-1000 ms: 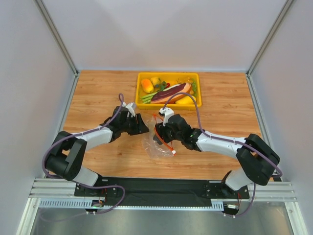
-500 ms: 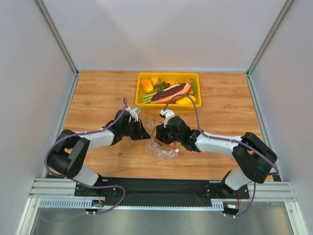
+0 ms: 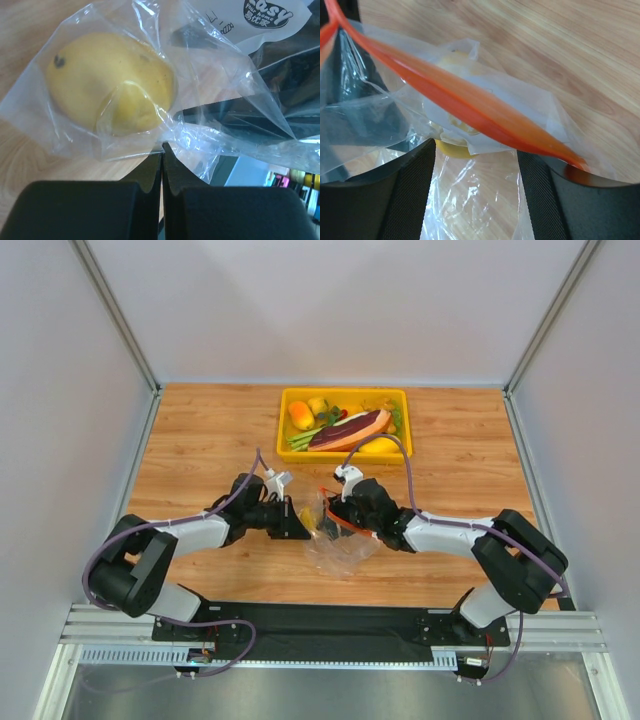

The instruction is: Open the zip-top bag and remove the fake food

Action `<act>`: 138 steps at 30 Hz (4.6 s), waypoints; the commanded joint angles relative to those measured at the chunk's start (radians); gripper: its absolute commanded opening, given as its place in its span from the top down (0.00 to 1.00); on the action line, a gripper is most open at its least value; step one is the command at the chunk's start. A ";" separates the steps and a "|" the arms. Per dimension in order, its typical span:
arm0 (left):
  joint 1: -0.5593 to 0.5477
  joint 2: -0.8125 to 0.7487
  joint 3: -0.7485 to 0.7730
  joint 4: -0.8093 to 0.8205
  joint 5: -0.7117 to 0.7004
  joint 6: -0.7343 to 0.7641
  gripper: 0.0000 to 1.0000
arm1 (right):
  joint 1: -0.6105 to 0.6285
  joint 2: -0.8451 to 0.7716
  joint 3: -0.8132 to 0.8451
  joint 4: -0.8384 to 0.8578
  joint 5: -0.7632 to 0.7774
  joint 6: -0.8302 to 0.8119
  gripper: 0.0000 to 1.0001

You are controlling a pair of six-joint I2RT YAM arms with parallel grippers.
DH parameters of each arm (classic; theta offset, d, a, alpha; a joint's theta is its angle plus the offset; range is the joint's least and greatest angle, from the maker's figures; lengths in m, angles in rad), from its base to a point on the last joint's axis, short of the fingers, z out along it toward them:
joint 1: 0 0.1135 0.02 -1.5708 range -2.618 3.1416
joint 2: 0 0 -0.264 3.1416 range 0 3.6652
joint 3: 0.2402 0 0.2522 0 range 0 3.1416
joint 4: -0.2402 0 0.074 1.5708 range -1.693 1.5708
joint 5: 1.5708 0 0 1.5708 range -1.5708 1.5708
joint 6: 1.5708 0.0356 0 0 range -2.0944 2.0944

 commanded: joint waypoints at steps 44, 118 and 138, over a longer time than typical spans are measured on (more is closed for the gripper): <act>-0.050 -0.008 -0.027 0.135 0.183 0.051 1.00 | -0.014 -0.030 -0.076 0.195 -0.147 0.009 0.31; 0.047 -0.251 0.017 -0.328 -0.265 0.114 1.00 | 0.003 -0.543 -0.103 -0.382 0.026 -0.142 0.84; 0.053 -0.326 0.094 -0.542 -0.475 0.137 1.00 | -0.099 -0.786 0.062 -0.713 0.301 -0.135 0.86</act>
